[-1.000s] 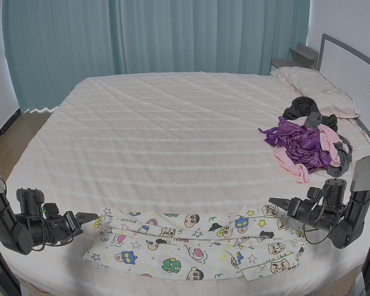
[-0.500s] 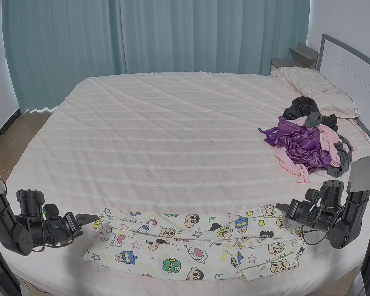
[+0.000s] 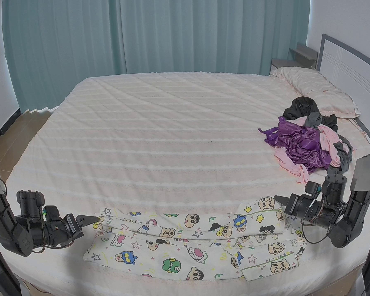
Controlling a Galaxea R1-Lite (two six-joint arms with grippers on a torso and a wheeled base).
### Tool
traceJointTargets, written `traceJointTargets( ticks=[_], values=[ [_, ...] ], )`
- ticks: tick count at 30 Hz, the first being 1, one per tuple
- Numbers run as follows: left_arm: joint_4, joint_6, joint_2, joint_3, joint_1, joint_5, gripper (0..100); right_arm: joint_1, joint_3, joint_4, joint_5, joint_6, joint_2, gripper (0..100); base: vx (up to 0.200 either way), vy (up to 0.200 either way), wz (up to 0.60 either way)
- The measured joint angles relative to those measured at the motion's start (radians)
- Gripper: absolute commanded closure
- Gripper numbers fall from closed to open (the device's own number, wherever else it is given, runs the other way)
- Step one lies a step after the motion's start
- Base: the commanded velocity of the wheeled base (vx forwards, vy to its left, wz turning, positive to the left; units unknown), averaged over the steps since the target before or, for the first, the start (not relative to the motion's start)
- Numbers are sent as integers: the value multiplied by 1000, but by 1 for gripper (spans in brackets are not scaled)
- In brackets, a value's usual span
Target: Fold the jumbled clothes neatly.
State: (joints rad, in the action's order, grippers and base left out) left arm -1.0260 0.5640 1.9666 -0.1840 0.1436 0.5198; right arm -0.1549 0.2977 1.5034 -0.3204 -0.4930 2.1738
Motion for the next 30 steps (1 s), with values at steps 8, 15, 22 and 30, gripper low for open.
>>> traceJointTargets(
  ticks=[8, 15, 22, 30],
  values=[
    [0, 0, 1, 0, -3, 2, 0, 10, 102, -76, 1, 0, 62, 0, 0, 0, 0],
    [0, 0, 3, 1, -6, 2, 0, 35, 140, -111, 55, -1, 101, 0, 0, 0, 0],
    [0, 0, 9, 0, -6, 2, 0, 64, 72, -106, 78, -15, 53, 0, 0, 0, 0],
    [0, 0, 14, 1, -7, 2, 0, 24, -65, -106, 76, -120, -36, 0, 0, 0, 0]
  ],
)
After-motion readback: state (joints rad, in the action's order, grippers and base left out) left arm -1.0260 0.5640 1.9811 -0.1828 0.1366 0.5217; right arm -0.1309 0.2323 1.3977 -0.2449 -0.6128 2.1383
